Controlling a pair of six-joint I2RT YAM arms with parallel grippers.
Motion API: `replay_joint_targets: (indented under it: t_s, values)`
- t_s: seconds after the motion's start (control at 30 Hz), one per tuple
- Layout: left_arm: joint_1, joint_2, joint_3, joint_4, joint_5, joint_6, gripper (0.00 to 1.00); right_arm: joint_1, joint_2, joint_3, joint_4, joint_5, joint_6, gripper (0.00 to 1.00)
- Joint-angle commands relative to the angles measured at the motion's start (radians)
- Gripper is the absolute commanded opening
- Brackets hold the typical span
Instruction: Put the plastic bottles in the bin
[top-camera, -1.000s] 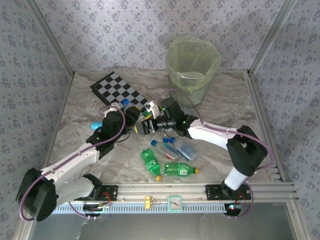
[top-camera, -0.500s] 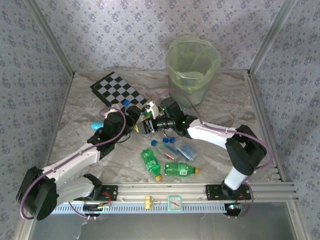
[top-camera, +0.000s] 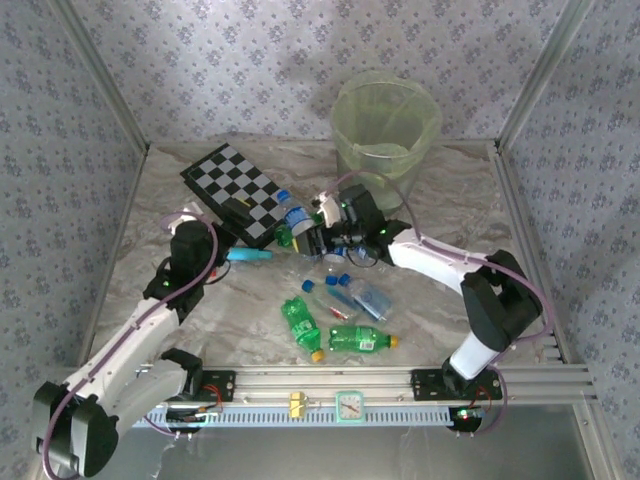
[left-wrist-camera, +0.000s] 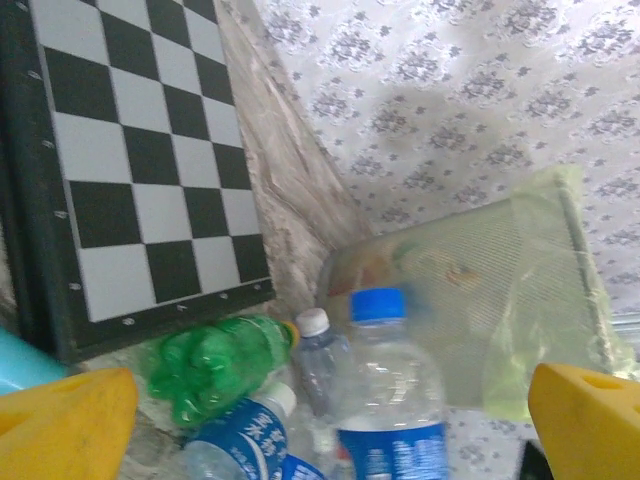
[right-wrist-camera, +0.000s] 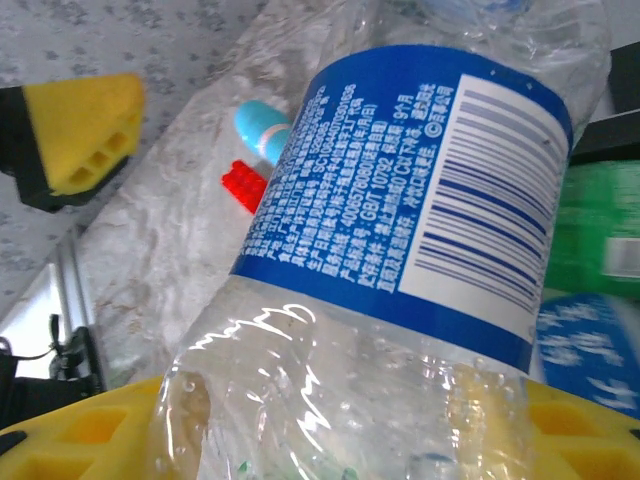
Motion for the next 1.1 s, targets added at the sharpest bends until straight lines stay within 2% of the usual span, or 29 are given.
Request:
replay_joint_targets:
  t_s: [0.0, 0.2, 0.33, 0.5, 0.67, 0.77, 1.07]
  values:
    - [0.009, -0.009, 0.052, -0.130, -0.006, 0.113, 1.00, -0.047, -0.101, 0.079, -0.136, 0.025, -0.109, 0.51]
    - [0.008, 0.018, -0.016, -0.113, 0.033, 0.084, 1.00, -0.133, -0.177, 0.272, -0.370, 0.086, -0.299, 0.51]
    - [0.007, 0.054, -0.057, -0.090, 0.079, 0.070, 1.00, -0.214, -0.217, 0.360, -0.386, 0.075, -0.323, 0.51]
    - [0.000, 0.105, -0.059, -0.090, 0.118, 0.092, 1.00, -0.272, -0.192, 0.492, -0.426, 0.176, -0.355, 0.51]
    - [-0.026, 0.151, -0.011, -0.122, 0.122, 0.151, 1.00, -0.311, -0.075, 0.655, -0.542, 0.382, -0.318, 0.50]
    - [-0.050, 0.185, 0.031, -0.153, 0.122, 0.196, 1.00, -0.326, 0.015, 0.769, -0.651, 0.462, -0.319, 0.50]
    - [-0.146, 0.308, 0.170, -0.260, 0.121, 0.324, 1.00, -0.384, 0.279, 1.066, -0.905, 0.512, -0.288, 0.50]
